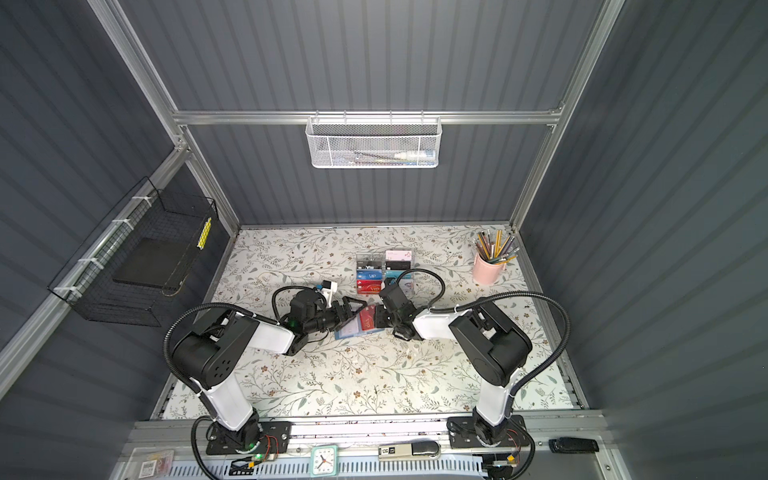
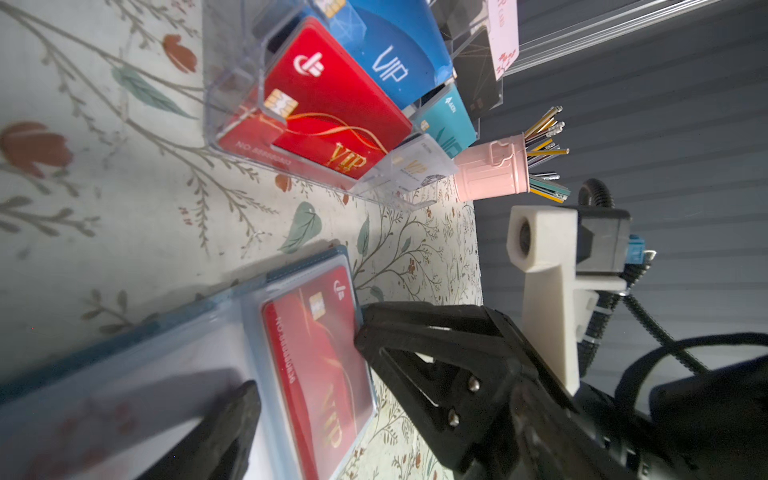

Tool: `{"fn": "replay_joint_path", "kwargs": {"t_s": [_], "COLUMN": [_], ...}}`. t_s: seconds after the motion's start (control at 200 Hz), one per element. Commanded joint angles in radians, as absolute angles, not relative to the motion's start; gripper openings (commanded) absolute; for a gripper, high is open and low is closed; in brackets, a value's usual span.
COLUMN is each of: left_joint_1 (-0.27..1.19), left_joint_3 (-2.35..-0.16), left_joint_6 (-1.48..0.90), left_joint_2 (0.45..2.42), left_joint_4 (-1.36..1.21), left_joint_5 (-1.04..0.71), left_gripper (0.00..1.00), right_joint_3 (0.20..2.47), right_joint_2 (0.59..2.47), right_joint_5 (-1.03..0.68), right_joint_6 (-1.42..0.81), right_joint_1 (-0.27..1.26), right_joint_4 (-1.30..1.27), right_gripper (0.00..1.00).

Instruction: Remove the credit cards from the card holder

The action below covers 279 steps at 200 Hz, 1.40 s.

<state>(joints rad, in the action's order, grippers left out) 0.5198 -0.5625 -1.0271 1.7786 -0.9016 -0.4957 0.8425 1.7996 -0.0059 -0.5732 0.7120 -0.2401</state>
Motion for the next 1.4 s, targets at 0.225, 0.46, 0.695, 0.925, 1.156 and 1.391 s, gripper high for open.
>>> {"fn": "replay_joint_path", "kwargs": {"t_s": [0.225, 0.46, 0.695, 0.925, 1.156, 1.391], "left_joint_1": [0.547, 0.548, 0.548, 0.547, 0.548, 0.548], "left_joint_3": [-0.571, -0.553, -0.536, -0.529, -0.526, -0.532], "left_joint_6": [-1.044, -1.057, -1.053, -1.045, -1.075, -1.081], "left_joint_2": [1.810, 1.833, 1.812, 1.783, 1.817, 1.810], "left_joint_4": [-0.937, -0.953, -0.925, -0.867, -0.924, -0.932], "left_joint_5": [-0.491, -0.480, -0.461, -0.440, -0.451, -0.454], "left_gripper": [0.93, 0.92, 0.92, 0.92, 0.92, 0.91], "right_joint_3": [0.790, 0.788, 0.777, 0.769, 0.762, 0.755], "right_joint_2": [1.842, 1.842, 1.842, 1.838, 1.849, 1.865], "right_joint_5": [-0.041, -0.043, -0.045, -0.054, -0.061, -0.067], "right_joint_6": [-0.595, -0.598, -0.603, -0.610, -0.617, -0.622], "right_joint_1": [0.717, 0.717, 0.716, 0.716, 0.717, 0.717], "right_joint_4": [-0.177, -0.181, -0.190, -0.200, -0.215, -0.230], "right_gripper": [0.22, 0.22, 0.22, 0.21, 0.20, 0.20]}}
